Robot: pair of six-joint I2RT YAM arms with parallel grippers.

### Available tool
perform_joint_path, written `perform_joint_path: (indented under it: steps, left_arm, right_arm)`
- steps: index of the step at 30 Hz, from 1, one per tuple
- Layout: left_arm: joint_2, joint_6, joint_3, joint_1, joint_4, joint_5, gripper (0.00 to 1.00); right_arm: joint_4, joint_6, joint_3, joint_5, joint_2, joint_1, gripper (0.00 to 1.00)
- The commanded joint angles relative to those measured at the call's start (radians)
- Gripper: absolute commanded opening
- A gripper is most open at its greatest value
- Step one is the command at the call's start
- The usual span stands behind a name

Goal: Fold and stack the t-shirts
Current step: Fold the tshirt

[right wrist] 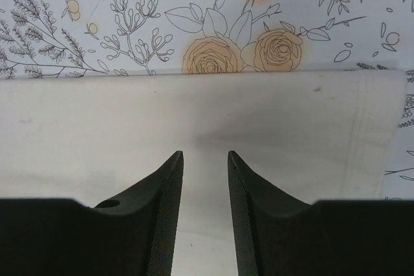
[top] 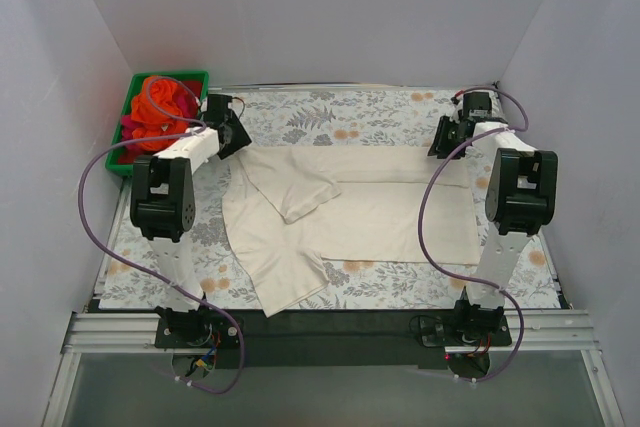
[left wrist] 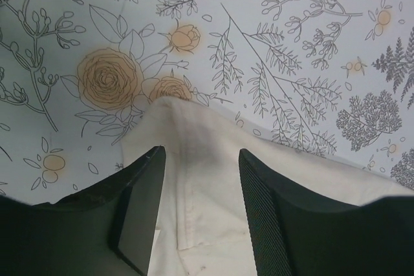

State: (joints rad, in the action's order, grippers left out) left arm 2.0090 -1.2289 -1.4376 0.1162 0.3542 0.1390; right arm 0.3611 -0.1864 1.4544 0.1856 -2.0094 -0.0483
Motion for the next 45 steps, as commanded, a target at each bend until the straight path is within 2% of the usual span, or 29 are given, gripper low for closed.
perform_joint_path:
  steps: [1, 5, 11, 13, 14, 17, 25, 29, 32, 35, 40, 45]
  left_arm:
    - [0.016, 0.003, -0.044, -0.009, -0.008, 0.005, 0.46]
    - [0.040, -0.001, -0.049, -0.010, -0.009, 0.002, 0.43]
    - [0.063, 0.008, -0.060, -0.019, -0.012, 0.007, 0.34]
    - [0.065, 0.015, -0.055, -0.029, -0.023, 0.007, 0.30]
    - [0.065, 0.026, -0.052, -0.032, -0.029, 0.007, 0.23]
    - [0.068, 0.049, -0.050, -0.052, -0.058, -0.006, 0.12]
    - [0.091, 0.118, -0.043, -0.098, -0.158, -0.076, 0.09]
    - [0.128, 0.146, -0.066, -0.107, -0.196, -0.127, 0.15]
    - [0.135, 0.161, -0.080, -0.107, -0.202, -0.171, 0.28]
    - [0.106, 0.166, -0.061, -0.105, -0.216, -0.156, 0.39]
    - [-0.009, 0.138, -0.006, -0.107, -0.218, -0.116, 0.60]
    - [-0.087, 0.057, 0.032, -0.081, -0.190, -0.130, 0.60]
  right_arm:
    - [-0.051, -0.012, 0.007, 0.008, -0.009, -0.001, 0.35]
    - [-0.056, -0.001, 0.015, 0.006, -0.017, -0.008, 0.35]
    - [-0.070, 0.002, 0.021, -0.011, -0.038, -0.031, 0.34]
    - [-0.074, 0.004, 0.024, -0.021, -0.052, -0.041, 0.34]
    - [-0.080, 0.007, 0.027, -0.023, -0.060, -0.051, 0.34]
    - [-0.090, 0.007, 0.044, -0.026, -0.092, -0.085, 0.34]
    - [-0.090, -0.002, 0.154, -0.015, -0.212, -0.173, 0.33]
    - [-0.086, 0.007, 0.220, -0.005, -0.250, -0.179, 0.33]
    - [-0.080, 0.004, 0.248, 0.018, -0.258, -0.177, 0.33]
    - [-0.080, 0.007, 0.242, 0.040, -0.217, -0.173, 0.33]
    - [-0.085, 0.021, 0.193, 0.044, -0.124, -0.160, 0.33]
    - [-0.100, -0.015, 0.133, 0.093, -0.045, -0.142, 0.33]
